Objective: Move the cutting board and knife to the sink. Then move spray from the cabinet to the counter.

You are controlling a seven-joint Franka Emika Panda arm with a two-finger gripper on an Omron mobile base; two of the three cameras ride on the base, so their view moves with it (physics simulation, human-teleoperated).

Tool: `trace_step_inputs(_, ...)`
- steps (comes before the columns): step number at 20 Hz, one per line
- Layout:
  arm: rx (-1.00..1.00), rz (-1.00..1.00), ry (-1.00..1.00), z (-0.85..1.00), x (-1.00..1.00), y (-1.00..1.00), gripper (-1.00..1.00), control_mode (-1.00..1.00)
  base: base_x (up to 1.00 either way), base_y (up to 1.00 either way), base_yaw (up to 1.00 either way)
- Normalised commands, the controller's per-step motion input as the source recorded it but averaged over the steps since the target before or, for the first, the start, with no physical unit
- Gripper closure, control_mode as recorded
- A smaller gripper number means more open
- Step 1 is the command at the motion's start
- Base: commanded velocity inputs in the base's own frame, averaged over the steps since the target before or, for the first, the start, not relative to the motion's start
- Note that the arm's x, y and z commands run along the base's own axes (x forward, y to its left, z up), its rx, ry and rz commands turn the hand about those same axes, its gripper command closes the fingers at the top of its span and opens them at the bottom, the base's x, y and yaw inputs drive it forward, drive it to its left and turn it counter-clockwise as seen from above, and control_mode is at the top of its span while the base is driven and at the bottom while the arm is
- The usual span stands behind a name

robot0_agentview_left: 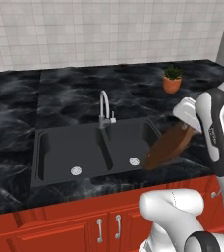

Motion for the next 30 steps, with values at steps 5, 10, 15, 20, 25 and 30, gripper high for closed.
trace_step_inputs(5, 0.16, 0.01, -0.13, -0.16, 0.41, 0.0, 1.0, -1.0, 0.0, 0.0, 0.0)
trace_step_inputs(10, 0.04, 0.01, -0.07, -0.24, 0.56, -0.02, 1.0, -1.0, 0.0, 0.0, 0.0)
trace_step_inputs(15, 0.06, 0.02, -0.04, -0.27, 0.53, -0.18, 1.0, -1.0, 0.0, 0.0, 0.0)
trace_step_inputs(20, 0.03, 0.02, 0.0, -0.31, 0.5, -0.1, 1.0, -1.0, 0.0, 0.0, 0.0)
trace_step_inputs(25, 0.02, 0.02, 0.0, -0.29, 0.55, -0.02, 1.0, -1.0, 0.0, 0.0, 0.0)
trace_step_inputs(30, 0.04, 0.01, 0.0, -0.26, 0.55, 0.0, 1.0, -1.0, 0.0, 0.0, 0.0)
